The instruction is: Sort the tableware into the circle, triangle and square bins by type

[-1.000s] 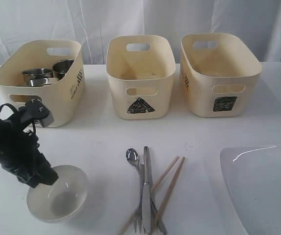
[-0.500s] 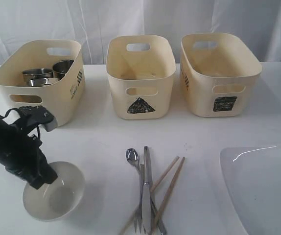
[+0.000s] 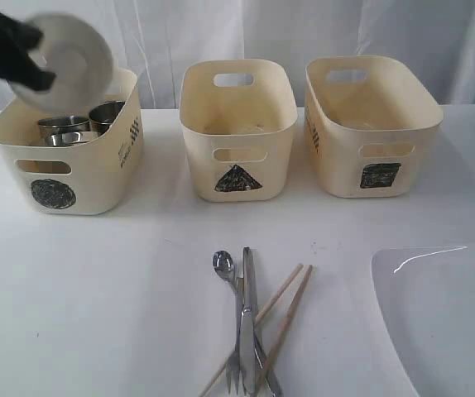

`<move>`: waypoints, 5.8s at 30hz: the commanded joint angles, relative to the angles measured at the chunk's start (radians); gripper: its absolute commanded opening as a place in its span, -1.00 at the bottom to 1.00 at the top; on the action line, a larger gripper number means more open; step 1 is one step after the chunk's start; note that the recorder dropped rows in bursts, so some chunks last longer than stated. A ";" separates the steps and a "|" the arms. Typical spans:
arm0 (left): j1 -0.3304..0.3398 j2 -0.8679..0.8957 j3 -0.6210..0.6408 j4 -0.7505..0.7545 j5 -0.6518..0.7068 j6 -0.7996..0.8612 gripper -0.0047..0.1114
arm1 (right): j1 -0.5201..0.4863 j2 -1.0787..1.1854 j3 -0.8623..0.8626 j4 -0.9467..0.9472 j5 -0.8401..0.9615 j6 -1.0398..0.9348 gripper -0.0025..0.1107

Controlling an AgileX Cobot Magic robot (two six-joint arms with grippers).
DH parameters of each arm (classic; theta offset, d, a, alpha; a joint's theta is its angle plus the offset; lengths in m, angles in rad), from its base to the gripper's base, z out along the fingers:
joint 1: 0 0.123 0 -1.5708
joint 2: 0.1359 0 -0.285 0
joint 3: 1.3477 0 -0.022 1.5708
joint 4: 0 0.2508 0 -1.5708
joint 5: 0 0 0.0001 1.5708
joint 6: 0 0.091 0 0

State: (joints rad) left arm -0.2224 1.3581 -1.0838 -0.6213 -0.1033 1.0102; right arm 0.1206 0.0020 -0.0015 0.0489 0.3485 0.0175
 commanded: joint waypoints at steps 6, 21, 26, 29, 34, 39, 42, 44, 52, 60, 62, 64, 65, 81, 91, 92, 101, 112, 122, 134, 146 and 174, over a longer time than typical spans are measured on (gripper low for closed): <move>0.000 0.241 -0.046 0.272 -0.548 -0.421 -0.92 | 0.000 -0.002 0.002 0.002 -0.005 0.005 -0.96; 0.002 0.506 -0.197 0.441 -0.411 -0.367 -0.83 | 0.000 -0.002 0.002 0.002 -0.005 0.005 -0.96; 0.002 0.506 -0.197 0.417 -0.409 -0.316 -0.41 | 0.000 -0.002 0.002 0.002 -0.005 0.005 -0.96; 0.002 0.504 -0.197 0.412 -0.401 -0.316 -0.12 | 0.000 -0.002 0.002 0.002 -0.005 0.005 -0.96; 0.002 0.474 -0.197 0.412 -0.387 -0.316 0.08 | 0.000 -0.002 0.002 0.002 -0.005 0.005 -0.96; 0.002 0.370 -0.197 0.412 -0.361 -0.316 0.08 | 0.000 -0.002 0.002 0.002 -0.005 0.005 -0.96; 0.002 0.292 -0.197 0.386 -0.264 -0.320 0.08 | 0.000 -0.002 0.002 0.002 -0.005 0.005 -0.96; 0.002 0.241 -0.197 0.350 -0.180 -0.332 0.08 | 0.000 -0.002 0.002 0.002 -0.005 0.005 -0.96; 0.002 0.060 -0.197 0.198 0.265 -0.421 -0.61 | 0.000 -0.002 0.002 0.002 -0.005 0.005 -0.96; 0.002 -0.033 -0.197 0.204 0.629 -0.667 -0.92 | 0.000 -0.002 0.002 0.002 -0.005 0.005 -0.96; 0.002 -0.061 -0.190 0.235 0.719 -0.687 -0.92 | 0.000 -0.002 0.002 0.002 -0.005 0.005 -0.96; 0.002 -0.127 -0.141 0.336 0.747 -0.798 -0.92 | 0.000 -0.002 0.002 0.002 -0.005 0.005 -0.96; 0.002 -0.151 -0.115 0.367 0.738 -0.847 -0.92 | 0.000 -0.002 0.002 0.002 -0.005 0.005 -0.96; 0.002 -1.111 0.595 0.614 0.714 -1.215 -0.92 | 0.000 -0.002 0.002 0.002 -0.005 0.005 -0.96; 0.002 -1.357 0.622 0.892 0.807 -1.442 -0.92 | 0.000 -0.002 0.002 0.002 -0.005 0.005 -0.96; 0.002 -1.357 0.622 0.890 0.807 -1.442 -0.92 | 0.000 -0.002 0.002 0.002 -0.005 0.005 -0.96; 0.002 -1.357 0.622 0.891 0.807 -1.437 -0.92 | 0.000 -0.002 0.002 0.002 -0.005 0.005 -0.96; 0.002 -1.357 0.622 1.023 0.842 -1.414 -0.92 | 0.000 -0.002 0.002 0.002 -0.005 0.005 -0.96; 0.267 -1.358 0.622 0.847 0.811 -1.323 -0.92 | 0.000 -0.002 0.002 0.002 -0.005 0.005 -0.96; 0.300 -1.356 0.622 0.845 0.855 -1.213 -0.92 | 0.000 -0.002 0.002 0.002 -0.005 0.005 -0.96; 0.300 -1.339 0.763 0.870 0.319 -1.213 -0.92 | 0.000 -0.002 0.002 0.002 -0.005 0.005 -0.96; 0.291 -1.339 1.084 0.764 0.279 -1.238 -0.92 | 0.000 -0.002 0.002 0.002 -0.005 0.023 -0.96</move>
State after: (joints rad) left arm 0.0732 0.0164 -0.0038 0.1468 0.1728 -0.2231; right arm 0.1206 0.0020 -0.0015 0.0489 0.3485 0.0365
